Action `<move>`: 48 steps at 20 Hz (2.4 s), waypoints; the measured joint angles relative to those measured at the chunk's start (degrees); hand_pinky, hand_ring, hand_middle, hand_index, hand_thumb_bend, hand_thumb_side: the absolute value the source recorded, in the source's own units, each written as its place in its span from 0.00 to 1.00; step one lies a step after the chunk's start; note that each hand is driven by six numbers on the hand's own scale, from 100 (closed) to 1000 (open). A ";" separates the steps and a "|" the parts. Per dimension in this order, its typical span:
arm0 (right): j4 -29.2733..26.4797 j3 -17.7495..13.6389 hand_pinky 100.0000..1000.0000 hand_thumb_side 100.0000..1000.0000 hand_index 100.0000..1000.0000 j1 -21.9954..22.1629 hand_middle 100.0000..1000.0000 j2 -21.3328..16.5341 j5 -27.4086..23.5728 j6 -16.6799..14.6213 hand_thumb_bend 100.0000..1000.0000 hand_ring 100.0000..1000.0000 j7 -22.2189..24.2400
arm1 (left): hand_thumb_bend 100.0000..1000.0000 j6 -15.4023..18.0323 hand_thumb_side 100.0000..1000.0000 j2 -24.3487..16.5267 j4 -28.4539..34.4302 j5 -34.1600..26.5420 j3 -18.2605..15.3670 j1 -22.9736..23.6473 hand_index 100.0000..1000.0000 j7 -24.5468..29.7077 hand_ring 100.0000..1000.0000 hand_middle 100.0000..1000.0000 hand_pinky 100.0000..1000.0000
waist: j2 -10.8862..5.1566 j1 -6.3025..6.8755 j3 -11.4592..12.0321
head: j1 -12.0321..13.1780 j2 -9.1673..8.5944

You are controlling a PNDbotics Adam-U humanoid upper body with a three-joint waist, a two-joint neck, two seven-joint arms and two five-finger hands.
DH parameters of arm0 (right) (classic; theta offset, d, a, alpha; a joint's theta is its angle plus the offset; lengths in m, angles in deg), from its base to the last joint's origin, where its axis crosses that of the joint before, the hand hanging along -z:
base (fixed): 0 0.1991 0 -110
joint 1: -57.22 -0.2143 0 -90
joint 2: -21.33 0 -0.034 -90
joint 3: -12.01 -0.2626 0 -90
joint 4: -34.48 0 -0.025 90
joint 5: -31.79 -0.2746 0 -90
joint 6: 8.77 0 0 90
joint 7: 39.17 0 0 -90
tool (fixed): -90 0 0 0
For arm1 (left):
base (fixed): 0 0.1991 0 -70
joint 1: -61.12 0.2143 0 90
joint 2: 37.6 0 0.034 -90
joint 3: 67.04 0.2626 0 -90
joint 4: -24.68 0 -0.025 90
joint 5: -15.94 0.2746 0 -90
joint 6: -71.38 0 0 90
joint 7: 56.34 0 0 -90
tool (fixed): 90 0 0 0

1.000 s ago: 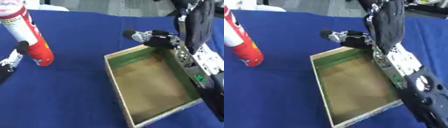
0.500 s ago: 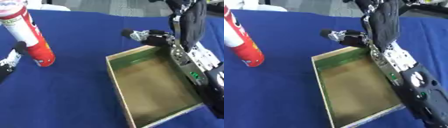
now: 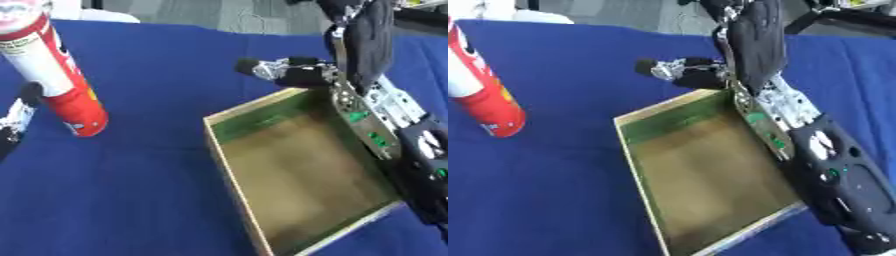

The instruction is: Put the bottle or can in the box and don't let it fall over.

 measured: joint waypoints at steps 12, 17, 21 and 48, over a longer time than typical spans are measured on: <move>2.32 -0.40 0.49 0.44 0.44 -1.03 0.32 -0.76 -0.21 -0.29 1.00 0.34 -0.37 | 0.43 0.72 0.63 -0.01 -3.81 -1.47 -0.25 -2.83 1.00 2.78 1.00 1.00 1.00 | 0.35 -0.34 0.22 | 0.72 -0.07; 2.65 -0.64 0.49 0.46 0.43 -0.73 0.31 -0.94 -0.34 -0.39 1.00 0.34 -0.26 | 0.40 0.83 0.65 -0.02 -5.07 -1.72 -0.20 -3.32 1.00 3.78 1.00 1.00 1.00 | 0.26 -0.37 -0.03 | 3.87 -0.59; 3.08 -0.70 0.49 0.49 0.43 -0.10 0.30 -0.94 -0.70 -0.27 1.00 0.34 -0.13 | 0.37 0.70 0.67 -0.03 -5.66 -2.20 -0.12 -3.34 1.00 4.25 1.00 1.00 1.00 | -0.41 -0.38 -0.37 | 5.64 -0.57; 4.55 -0.08 0.49 0.39 0.44 0.18 0.33 -2.14 -4.82 0.75 1.00 0.33 7.51 | 0.53 0.17 0.54 -1.82 -9.65 -2.54 0.07 -5.81 1.00 7.75 1.00 1.00 1.00 | -3.45 -1.41 -2.25 | 5.11 1.10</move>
